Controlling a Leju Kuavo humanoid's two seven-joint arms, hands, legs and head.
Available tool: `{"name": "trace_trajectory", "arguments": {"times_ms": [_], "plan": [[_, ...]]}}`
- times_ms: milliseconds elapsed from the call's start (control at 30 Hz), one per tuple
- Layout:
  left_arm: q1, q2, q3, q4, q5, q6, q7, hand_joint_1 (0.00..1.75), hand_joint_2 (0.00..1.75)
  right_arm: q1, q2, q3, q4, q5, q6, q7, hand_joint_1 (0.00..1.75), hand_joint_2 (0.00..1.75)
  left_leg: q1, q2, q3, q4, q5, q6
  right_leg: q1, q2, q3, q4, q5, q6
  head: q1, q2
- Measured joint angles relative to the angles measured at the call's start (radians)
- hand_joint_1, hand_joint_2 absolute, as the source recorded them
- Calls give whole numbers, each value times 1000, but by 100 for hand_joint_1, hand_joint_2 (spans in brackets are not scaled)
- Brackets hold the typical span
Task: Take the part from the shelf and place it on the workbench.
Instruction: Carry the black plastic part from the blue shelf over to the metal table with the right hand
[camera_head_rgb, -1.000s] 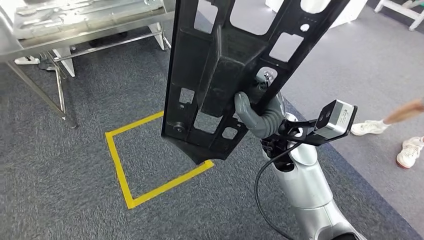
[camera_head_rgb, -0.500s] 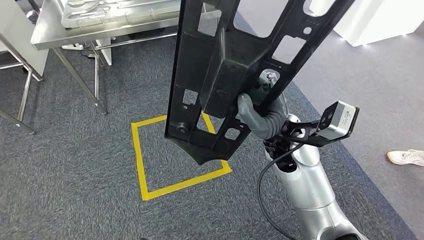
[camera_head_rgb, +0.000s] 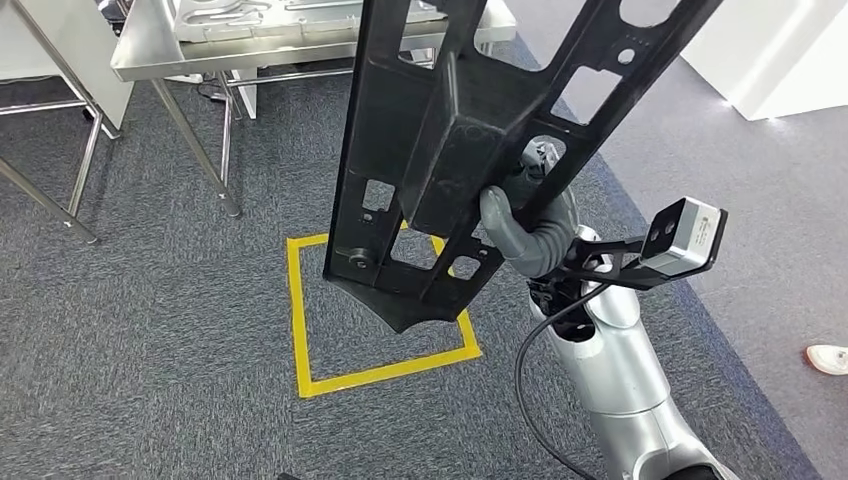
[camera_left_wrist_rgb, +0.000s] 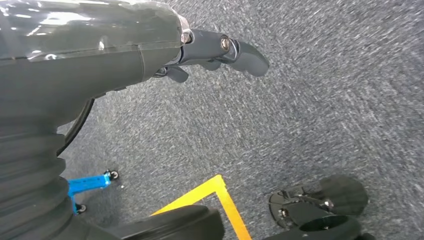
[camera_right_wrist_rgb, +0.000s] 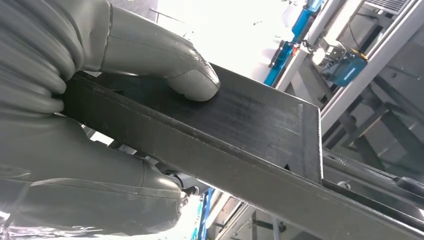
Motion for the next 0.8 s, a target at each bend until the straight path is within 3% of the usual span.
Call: {"name": "trace_trajectory", "arguments": {"times_ms": [33,100,133,167,200,267,333,400,500,567,633,667,700,767,800], "plan": [[-1,0,0,0,0,-1,0,0,175,0,0,-1,0,-1,0,0,173,175,1,-1,6,-4,-2,6,-1,8,-26,51,-23,1,0,0],[-3,0,0,0,-1,-2,0,0,175,5,-3,-2,1,-2,0,0,173,175,-4,-5,14,-4,-9,15,-1,20,-110,190,-70,2,0,0],[-3,0,0,0,0,-2,0,0,175,8,-4,-2,2,-3,1,0,173,175,-6,-7,18,-4,-14,17,-1,23,-147,241,-76,2,0,0],[-2,0,0,0,1,-2,0,0,175,10,-5,-2,3,-5,2,0,173,175,-8,-11,23,-3,-18,18,-1,24,-168,256,-62,1,0,0],[-2,0,0,0,2,-2,-1,0,175,11,-6,-2,5,-6,4,0,173,175,-9,-15,29,-2,-23,17,-1,24,-169,232,-28,-1,0,0],[-1,0,0,0,4,-2,-4,0,175,9,-7,-2,7,-7,7,-1,173,175,-11,-21,42,2,-35,14,1,27,-126,102,61,-10,0,0],[-2,-1,0,0,6,-2,-8,0,175,4,-7,-2,10,-8,7,-2,173,175,-12,-25,47,5,-44,7,7,32,-87,0,103,-17,0,0],[-3,-1,0,0,7,-2,-9,0,175,-1,-8,-2,14,-9,7,-2,173,175,-12,-27,47,4,-48,-3,13,34,-79,-21,100,-23,0,0],[-2,0,0,0,7,-2,-9,0,175,-7,-8,-2,20,-11,7,-4,173,175,-10,-21,39,31,-67,-20,5,31,-61,-35,97,-38,0,0],[-2,0,0,0,7,-2,-9,0,175,-11,-8,-1,24,-12,8,-6,173,175,-6,-15,-12,133,-107,-32,2,27,-46,-41,91,-46,0,0],[-2,0,1,0,10,-2,-9,0,175,-12,-8,-1,30,-13,8,-8,173,175,1,-12,-87,255,-138,-40,3,24,-35,-40,80,-48,0,0],[-2,0,1,0,11,-2,-9,0,175,-12,-8,0,33,-13,8,-8,173,175,4,-10,-108,278,-131,-43,3,24,-29,-40,74,-47,0,0],[-2,0,1,0,11,-2,-9,0,175,-13,-8,0,37,-13,8,-8,173,175,6,-7,-110,265,-106,-44,3,23,-20,-40,67,-45,0,0],[0,1,1,0,11,-1,-7,0,175,-15,-7,0,41,-13,9,-8,173,175,8,-2,-62,143,-29,-42,1,23,0,-40,51,-40,0,0],[2,1,1,0,11,-1,-6,0,175,-17,-7,1,43,-13,9,-9,173,175,6,1,-32,79,-6,-39,2,23,8,-40,43,-35,0,0]]}}
